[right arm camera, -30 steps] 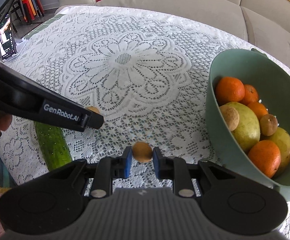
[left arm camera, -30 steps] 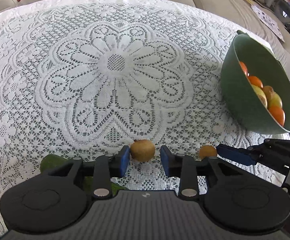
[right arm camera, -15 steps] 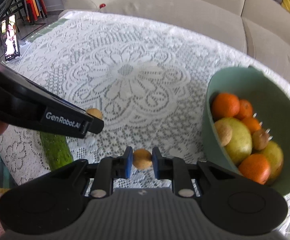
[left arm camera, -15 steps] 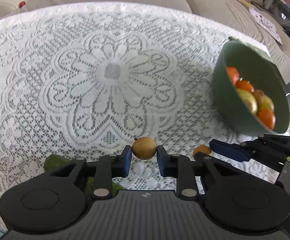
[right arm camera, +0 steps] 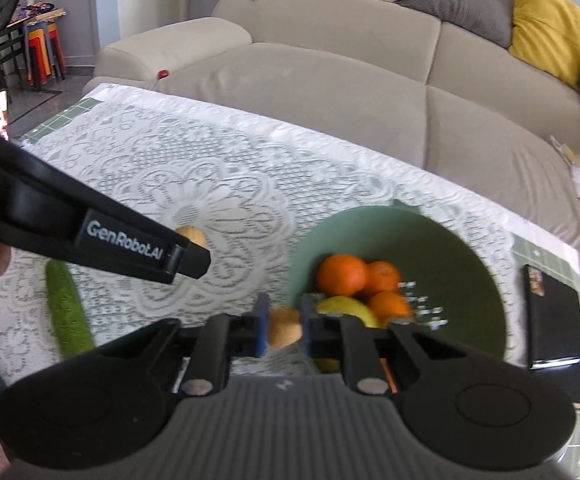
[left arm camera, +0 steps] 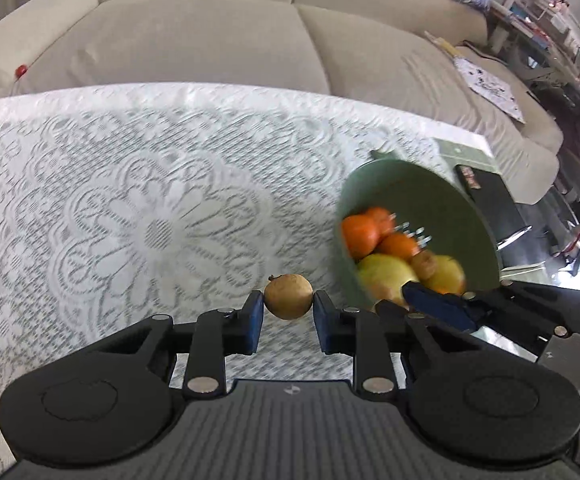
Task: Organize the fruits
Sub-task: 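Carry both brown fruits over the green colander and lower them in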
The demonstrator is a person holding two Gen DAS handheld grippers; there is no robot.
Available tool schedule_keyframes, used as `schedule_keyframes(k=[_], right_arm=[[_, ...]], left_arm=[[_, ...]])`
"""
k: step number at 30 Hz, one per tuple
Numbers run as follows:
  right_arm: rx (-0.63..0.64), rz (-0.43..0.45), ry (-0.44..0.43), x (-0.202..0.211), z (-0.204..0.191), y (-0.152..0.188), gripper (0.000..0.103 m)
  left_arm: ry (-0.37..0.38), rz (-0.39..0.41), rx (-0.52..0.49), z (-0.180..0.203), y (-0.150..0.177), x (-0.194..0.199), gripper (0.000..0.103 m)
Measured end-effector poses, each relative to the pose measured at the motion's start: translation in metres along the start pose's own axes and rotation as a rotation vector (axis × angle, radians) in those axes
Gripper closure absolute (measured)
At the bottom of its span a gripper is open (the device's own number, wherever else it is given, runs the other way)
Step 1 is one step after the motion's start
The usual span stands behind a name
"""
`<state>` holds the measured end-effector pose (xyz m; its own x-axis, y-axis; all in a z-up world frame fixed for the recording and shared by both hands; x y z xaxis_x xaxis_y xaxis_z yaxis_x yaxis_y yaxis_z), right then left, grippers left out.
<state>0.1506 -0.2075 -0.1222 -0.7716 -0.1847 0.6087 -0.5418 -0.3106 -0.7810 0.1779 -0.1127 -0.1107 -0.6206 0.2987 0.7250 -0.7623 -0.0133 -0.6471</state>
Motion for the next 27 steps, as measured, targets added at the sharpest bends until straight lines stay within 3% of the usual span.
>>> schedule_keyframes(k=[10,14,20,27], right_arm=[[0.03,-0.021,0.084,-0.002,0.056,0.002,0.096],[-0.022,-0.031,0.057,0.002,0.063,0.009,0.096],[-0.182,-0.093,-0.071,0.015,0.03,0.037,0.091],[-0.156,-0.184,-0.249,0.014,-0.047,0.063,0.088]], left_arm=[[0.099,-0.02,0.0,0.051,-0.017,-0.026,0.074],[0.111,-0.04,0.009,0.051,-0.017,-0.03,0.074],[0.087,-0.066,-0.027,0.032,-0.007,-0.021,0.074],[0.035,-0.095,-0.036,-0.006,0.014,0.0,0.074]])
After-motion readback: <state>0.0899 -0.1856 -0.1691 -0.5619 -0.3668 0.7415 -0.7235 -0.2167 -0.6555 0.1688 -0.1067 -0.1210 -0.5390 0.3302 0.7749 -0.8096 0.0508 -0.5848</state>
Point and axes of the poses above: each gripper's, at about its wrist camera, not at the fingertips, and x roughly against the way its jaws point, z to its right, y to its underside, the point moved 7 cm from there along -x, roughly the way its jaws point, and after that the axes turned 9 degrees about z, right-handed, at the moved point
